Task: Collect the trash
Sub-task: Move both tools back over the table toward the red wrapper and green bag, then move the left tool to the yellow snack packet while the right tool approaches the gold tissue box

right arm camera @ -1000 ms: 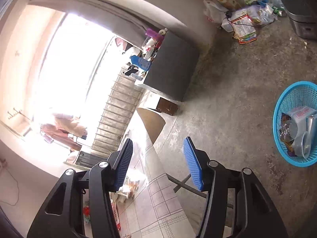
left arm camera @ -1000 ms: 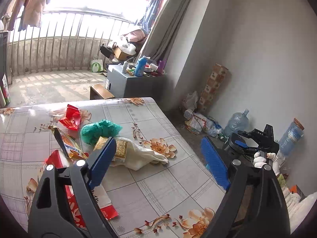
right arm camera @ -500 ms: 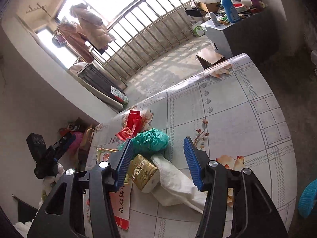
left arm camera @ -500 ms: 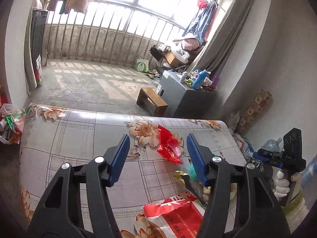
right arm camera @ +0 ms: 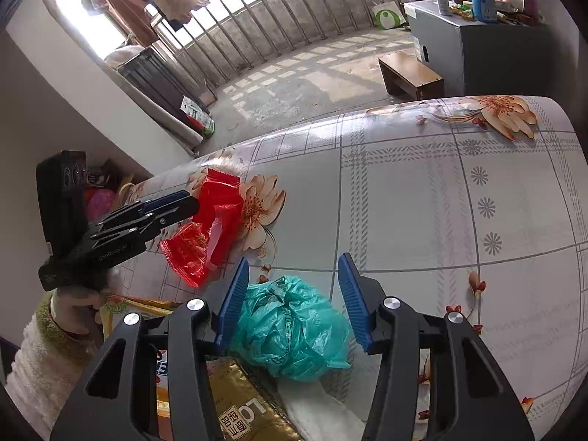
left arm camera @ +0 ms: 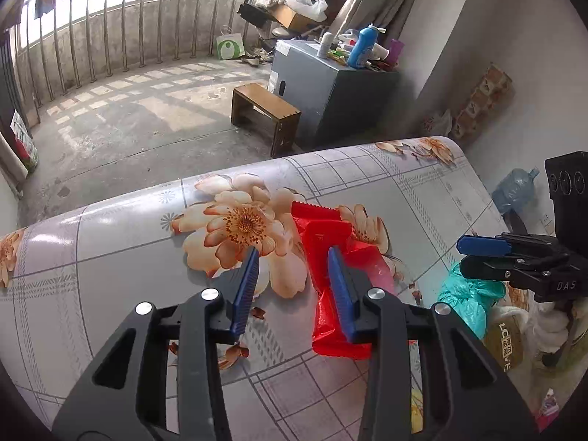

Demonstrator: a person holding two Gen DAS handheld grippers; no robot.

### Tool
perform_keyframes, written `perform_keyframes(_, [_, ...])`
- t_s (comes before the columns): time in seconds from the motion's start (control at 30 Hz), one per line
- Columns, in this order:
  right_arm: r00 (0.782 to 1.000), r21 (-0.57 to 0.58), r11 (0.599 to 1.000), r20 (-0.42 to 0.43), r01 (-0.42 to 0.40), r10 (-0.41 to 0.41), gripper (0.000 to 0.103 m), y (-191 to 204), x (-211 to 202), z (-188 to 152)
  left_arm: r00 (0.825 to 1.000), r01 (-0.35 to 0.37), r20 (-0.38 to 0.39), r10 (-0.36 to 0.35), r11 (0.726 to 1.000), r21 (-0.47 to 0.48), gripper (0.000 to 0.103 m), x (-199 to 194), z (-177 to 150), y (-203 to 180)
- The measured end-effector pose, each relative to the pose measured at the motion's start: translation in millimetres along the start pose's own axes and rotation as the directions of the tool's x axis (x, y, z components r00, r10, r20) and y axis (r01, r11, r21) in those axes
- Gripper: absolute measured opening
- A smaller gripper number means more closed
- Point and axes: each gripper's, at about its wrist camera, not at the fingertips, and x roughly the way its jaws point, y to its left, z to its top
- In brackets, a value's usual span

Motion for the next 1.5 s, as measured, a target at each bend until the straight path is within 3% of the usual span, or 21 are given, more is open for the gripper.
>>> perform_keyframes(0.13, [0.998,0.001,0.998,-0.025,-0.064,0.064,0.041,0.0,5.4,-4.0,0.999,-0.034,-0.024,0.037,0.992,0.123,0.024,9.0,-13.5,-19.2])
perform_keyframes(0.17, [0.996,0.012,0.996,-0.03,-0.085,0.086,0.038,-0.8,5.6,-4.6,0.999,-0.03,-0.021,0.033,0.991,0.127,0.016,7.0,-16.6,-21.2])
perform_keyframes(0.27, [0.992,0.017,0.992,-0.044,-0.121,0.122,0.036,-0.6,5.0,-11.8,1.0,0.007,-0.029,-0.004,0.996,0.091,0.011,-2.3,-25.9,-20.8])
perform_keyframes(0.6, [0.974,0.07,0.973,-0.035,-0.22,0.223,0.035,1.6,-18.7,-76.6,0.986,0.165,-0.038,-0.163,0.985,0.052,0.01,-46.3,-102.4,-55.5])
perform_keyframes(0.9, [0.974,0.111,0.967,0.016,-0.228,0.227,0.035,6.1,-55.6,-153.1,0.979,0.2,-0.041,-0.198,0.978,0.056,0.01,-80.8,-159.4,-92.9])
perform_keyframes(0.93, [0.975,0.107,0.969,0.023,-0.222,0.22,0.035,7.8,-58.7,-157.6,0.982,0.187,-0.046,-0.185,0.981,0.056,0.011,-83.2,-161.3,-95.5])
perform_keyframes(1.0, [0.978,0.107,0.972,0.046,-0.209,0.205,0.035,10.0,-65.3,-160.3,0.987,0.156,-0.048,-0.154,0.987,0.047,0.028,-89.2,-161.3,-97.7])
perform_keyframes(1.03, [0.977,0.111,0.971,0.058,-0.211,0.206,0.036,10.0,-71.0,-162.2,0.989,0.144,-0.033,-0.142,0.989,0.033,0.045,-94.4,-160.1,-96.8])
perform_keyframes(1.27, [0.958,0.082,0.978,0.231,-0.193,0.169,0.046,20.7,-150.2,-173.8,0.982,0.136,0.136,-0.128,0.989,-0.055,0.052,-172.0,-156.9,-92.8])
perform_keyframes(1.5, [0.943,0.118,0.985,0.324,-0.124,0.08,0.052,5.2,-213.2,-218.1,0.958,0.176,0.244,-0.151,0.981,-0.082,0.057,-246.7,-196.3,-120.8])
